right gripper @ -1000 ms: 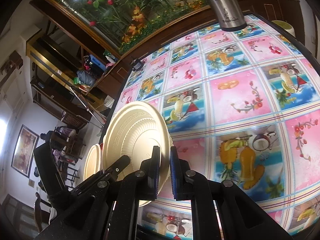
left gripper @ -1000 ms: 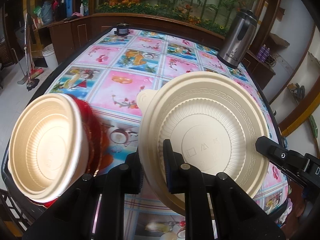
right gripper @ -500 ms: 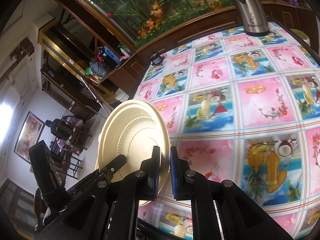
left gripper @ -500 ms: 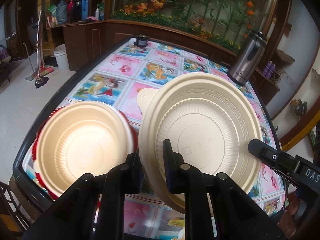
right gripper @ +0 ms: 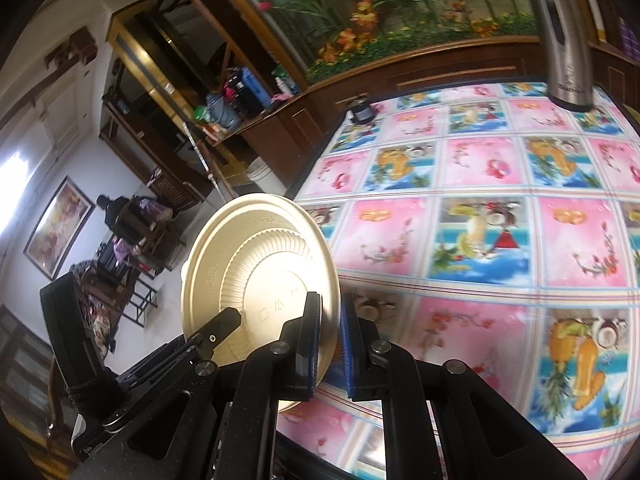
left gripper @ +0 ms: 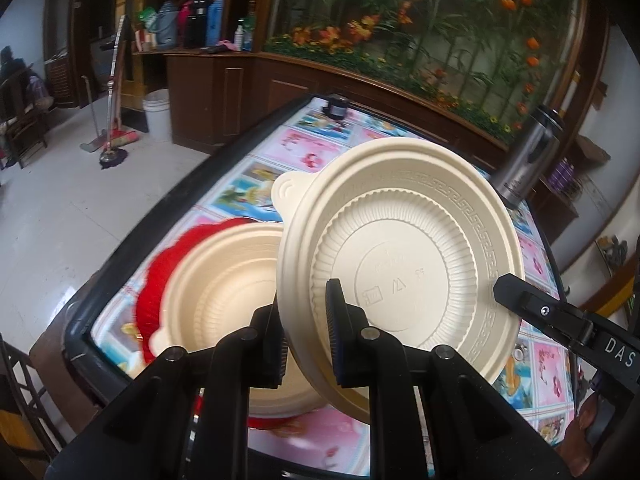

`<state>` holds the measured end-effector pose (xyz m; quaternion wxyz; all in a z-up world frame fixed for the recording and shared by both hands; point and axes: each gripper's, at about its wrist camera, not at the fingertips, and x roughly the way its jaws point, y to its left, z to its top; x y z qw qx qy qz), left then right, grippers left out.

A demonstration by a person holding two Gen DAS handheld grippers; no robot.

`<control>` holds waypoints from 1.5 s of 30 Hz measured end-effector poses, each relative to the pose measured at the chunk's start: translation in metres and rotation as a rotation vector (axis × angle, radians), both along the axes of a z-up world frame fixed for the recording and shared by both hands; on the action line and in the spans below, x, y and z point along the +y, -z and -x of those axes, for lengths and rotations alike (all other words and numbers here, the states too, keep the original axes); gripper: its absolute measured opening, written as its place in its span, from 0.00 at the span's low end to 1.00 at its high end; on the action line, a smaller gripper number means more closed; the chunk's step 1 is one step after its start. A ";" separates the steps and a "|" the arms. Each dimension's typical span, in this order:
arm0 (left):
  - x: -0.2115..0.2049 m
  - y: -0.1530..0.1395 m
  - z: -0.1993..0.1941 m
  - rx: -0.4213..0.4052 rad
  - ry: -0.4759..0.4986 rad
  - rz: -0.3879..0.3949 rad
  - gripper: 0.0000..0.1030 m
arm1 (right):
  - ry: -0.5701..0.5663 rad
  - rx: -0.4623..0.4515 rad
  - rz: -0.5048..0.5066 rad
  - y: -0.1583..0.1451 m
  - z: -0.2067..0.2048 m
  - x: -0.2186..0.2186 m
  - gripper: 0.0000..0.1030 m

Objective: Organize plates and bowls
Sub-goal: 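Lift the beige bowls with both tools and carry them to the plate stack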

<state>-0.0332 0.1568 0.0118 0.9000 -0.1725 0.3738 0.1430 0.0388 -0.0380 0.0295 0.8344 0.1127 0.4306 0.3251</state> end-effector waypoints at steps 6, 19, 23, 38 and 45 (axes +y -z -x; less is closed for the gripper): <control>0.025 0.003 0.011 0.001 -0.058 0.007 0.14 | -0.064 -0.018 0.024 -0.001 0.006 0.035 0.09; 0.045 0.009 0.030 0.006 -0.125 0.002 0.14 | -0.147 -0.020 0.046 0.002 0.016 0.077 0.09; 0.046 0.013 0.028 0.021 -0.129 0.000 0.14 | -0.156 0.002 0.058 0.011 0.016 0.082 0.09; 0.042 0.016 0.025 0.038 -0.110 -0.027 0.14 | -0.137 0.011 0.069 0.013 0.013 0.078 0.09; 0.040 0.019 0.021 0.054 -0.106 -0.023 0.14 | -0.135 0.022 0.072 0.017 0.010 0.078 0.09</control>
